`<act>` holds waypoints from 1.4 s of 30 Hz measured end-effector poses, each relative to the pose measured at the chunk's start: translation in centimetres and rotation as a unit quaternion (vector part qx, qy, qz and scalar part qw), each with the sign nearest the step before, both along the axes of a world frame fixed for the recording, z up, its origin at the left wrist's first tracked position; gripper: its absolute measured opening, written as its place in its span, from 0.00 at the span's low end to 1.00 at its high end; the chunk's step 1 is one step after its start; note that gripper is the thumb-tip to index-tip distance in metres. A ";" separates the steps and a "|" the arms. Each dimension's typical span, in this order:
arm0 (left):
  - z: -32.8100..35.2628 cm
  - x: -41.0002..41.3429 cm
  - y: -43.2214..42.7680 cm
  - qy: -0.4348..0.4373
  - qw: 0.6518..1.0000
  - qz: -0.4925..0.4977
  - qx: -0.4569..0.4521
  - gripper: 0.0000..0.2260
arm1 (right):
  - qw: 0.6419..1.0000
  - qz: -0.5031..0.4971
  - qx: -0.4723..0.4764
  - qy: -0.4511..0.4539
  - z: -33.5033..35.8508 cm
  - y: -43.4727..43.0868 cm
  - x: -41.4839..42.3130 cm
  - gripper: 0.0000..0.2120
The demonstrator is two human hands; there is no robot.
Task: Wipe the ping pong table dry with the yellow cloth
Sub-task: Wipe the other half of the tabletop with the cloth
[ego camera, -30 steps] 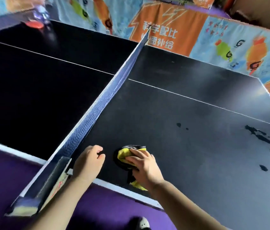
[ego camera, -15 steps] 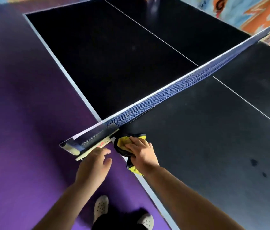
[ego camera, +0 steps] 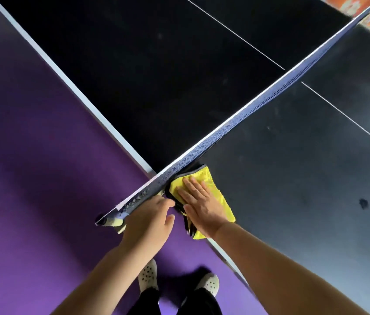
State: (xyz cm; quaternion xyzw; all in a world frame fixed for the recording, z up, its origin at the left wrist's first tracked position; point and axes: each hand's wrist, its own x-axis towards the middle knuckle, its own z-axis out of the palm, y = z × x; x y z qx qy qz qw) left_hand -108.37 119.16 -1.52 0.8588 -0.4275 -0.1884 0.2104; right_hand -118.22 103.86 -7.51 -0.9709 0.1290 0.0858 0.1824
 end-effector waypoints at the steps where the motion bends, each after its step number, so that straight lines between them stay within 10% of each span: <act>1: -0.1 0.3 -0.4 -0.007 1.000 -0.011 0.008 0.13 | 0.999 0.007 -0.045 0.019 -0.6 0.1 0.1 0.27; 25: -2.4 -0.9 -22.4 -0.092 0.976 -0.103 0.166 0.23 | 0.987 -0.109 -0.094 0.075 -2.0 -26.0 2.2 0.26; 42: -5.2 -3.4 -41.7 -0.215 0.866 -0.207 0.401 0.40 | 0.962 -0.235 -0.119 0.065 -3.6 -52.4 2.2 0.27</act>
